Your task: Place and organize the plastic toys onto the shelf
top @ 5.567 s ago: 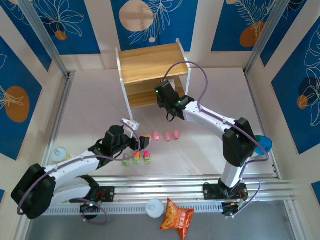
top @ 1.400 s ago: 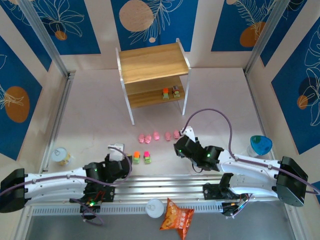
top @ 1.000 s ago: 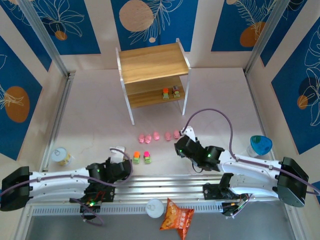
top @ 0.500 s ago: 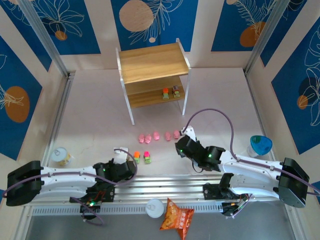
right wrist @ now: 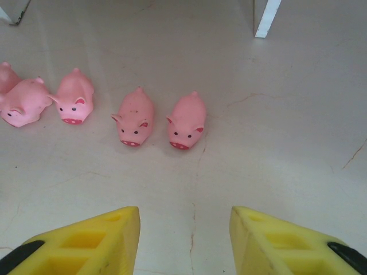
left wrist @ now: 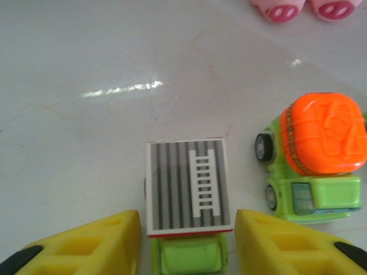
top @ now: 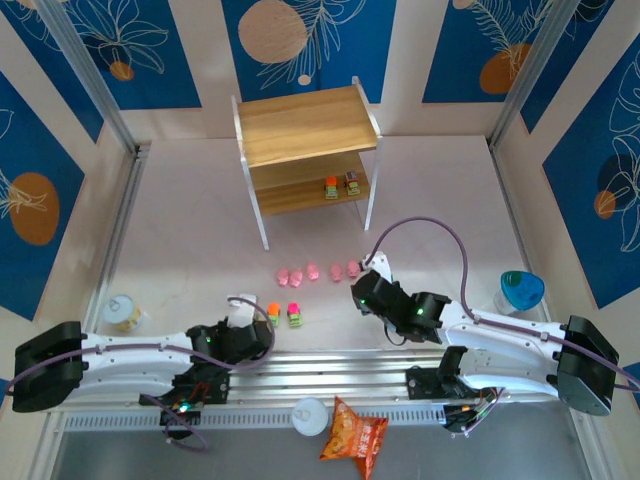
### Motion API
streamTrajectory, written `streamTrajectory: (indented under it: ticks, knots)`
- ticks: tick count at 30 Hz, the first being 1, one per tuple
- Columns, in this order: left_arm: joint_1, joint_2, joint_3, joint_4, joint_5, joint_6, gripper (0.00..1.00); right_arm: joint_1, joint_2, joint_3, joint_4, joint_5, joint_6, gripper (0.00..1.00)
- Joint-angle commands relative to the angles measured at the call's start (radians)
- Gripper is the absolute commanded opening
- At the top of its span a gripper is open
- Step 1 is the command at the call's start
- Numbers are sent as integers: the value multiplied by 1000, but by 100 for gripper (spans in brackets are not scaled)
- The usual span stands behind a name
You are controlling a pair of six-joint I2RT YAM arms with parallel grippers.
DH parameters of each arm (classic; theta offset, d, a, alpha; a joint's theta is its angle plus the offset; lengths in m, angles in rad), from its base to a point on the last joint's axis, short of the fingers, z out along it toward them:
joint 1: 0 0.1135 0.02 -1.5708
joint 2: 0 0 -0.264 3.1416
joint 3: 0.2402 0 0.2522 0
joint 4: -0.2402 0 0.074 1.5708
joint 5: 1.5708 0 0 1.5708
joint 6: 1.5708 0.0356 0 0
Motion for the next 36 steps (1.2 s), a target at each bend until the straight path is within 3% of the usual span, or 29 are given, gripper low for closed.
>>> streamTrajectory:
  ticks: [1,13,27,36]
  knots:
    - [1,23,35,-75,9,-38,48,5,-16,-14,6,-8,0,45]
    - [6,81,43,-16,36,-21,45,3,-18,-16,6,-9,-1,44]
    - [9,7,19,-35,13,-32,26,2,-23,-17,6,-11,-3,41]
    - [9,-27,112,-135,-34,10,16,-25,-31,15,0,-54,-47,41]
